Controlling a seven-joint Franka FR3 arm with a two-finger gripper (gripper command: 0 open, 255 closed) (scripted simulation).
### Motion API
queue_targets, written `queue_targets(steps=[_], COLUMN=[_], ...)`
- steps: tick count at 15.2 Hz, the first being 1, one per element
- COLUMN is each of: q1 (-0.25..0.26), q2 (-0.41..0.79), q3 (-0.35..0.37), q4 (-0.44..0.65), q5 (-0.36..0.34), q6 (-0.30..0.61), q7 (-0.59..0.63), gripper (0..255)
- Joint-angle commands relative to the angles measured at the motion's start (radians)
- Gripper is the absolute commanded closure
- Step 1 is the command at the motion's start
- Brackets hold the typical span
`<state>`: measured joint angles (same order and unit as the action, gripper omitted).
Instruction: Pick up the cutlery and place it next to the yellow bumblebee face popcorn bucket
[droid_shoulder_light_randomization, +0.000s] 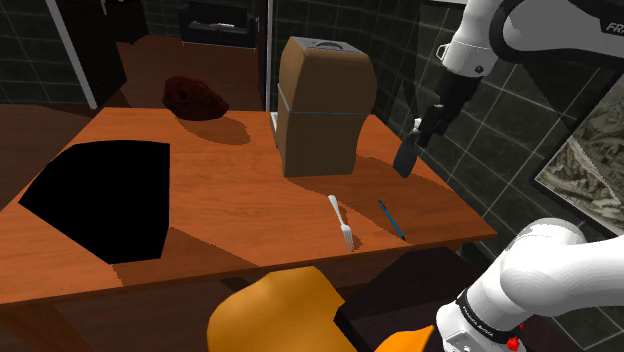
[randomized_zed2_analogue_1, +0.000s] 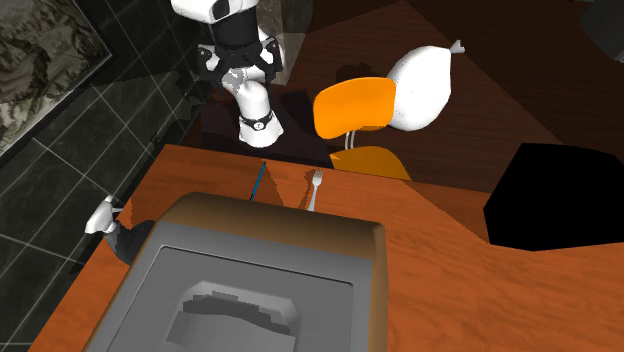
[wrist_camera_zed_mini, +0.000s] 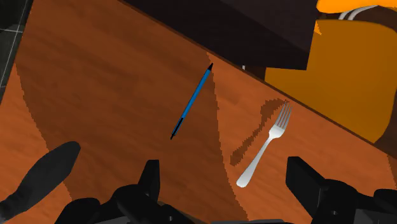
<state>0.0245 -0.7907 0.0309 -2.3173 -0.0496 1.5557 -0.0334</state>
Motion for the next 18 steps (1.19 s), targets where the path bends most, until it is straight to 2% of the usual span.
queue_targets(steps=[1, 10, 18], q1=[0.0, -0.012, -0.037], q2=[0.0, 0.049, 0.244], q3=[0.0, 0.126, 0.261], q4=[0.0, -0.235, -0.33], q5=[0.0, 0.086, 0.131], q6=[0.0, 0.323, 0.65], q7=[0.0, 0.252, 0.486], gripper=[0, 0, 0])
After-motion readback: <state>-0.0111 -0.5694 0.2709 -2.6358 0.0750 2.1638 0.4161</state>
